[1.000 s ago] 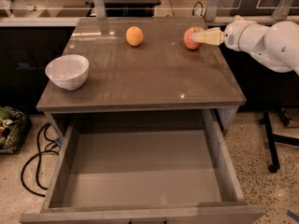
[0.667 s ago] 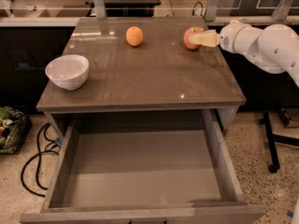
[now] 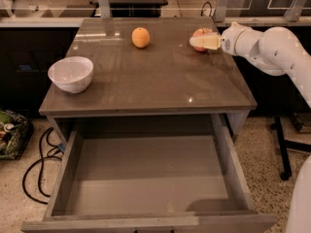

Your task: Place apple into top drawer

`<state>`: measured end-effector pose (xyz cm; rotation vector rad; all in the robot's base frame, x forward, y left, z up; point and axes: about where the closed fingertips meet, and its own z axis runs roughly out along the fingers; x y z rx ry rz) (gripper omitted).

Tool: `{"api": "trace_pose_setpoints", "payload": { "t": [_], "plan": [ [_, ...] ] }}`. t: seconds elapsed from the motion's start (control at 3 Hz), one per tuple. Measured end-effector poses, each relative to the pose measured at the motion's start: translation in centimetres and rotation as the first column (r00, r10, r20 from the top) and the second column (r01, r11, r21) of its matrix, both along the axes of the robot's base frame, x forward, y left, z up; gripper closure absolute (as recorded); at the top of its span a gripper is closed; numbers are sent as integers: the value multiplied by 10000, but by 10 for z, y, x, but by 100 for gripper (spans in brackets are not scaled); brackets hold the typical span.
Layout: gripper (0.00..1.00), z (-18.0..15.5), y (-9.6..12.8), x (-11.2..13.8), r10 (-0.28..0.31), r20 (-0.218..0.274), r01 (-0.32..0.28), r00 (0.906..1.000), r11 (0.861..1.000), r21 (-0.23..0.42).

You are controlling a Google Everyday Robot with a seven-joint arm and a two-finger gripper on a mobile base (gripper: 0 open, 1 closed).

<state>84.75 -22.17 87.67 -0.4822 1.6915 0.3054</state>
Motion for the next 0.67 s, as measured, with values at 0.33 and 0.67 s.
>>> {"api": "trace_pose_setpoints", "payload": {
  "t": [0.33,0.67],
  "plan": [
    [0,-16,8,6,338,-299,-331,9990,9992,227],
    [16,-27,13,9,676,-438,-657,9968,9969,438]
  ]
}}
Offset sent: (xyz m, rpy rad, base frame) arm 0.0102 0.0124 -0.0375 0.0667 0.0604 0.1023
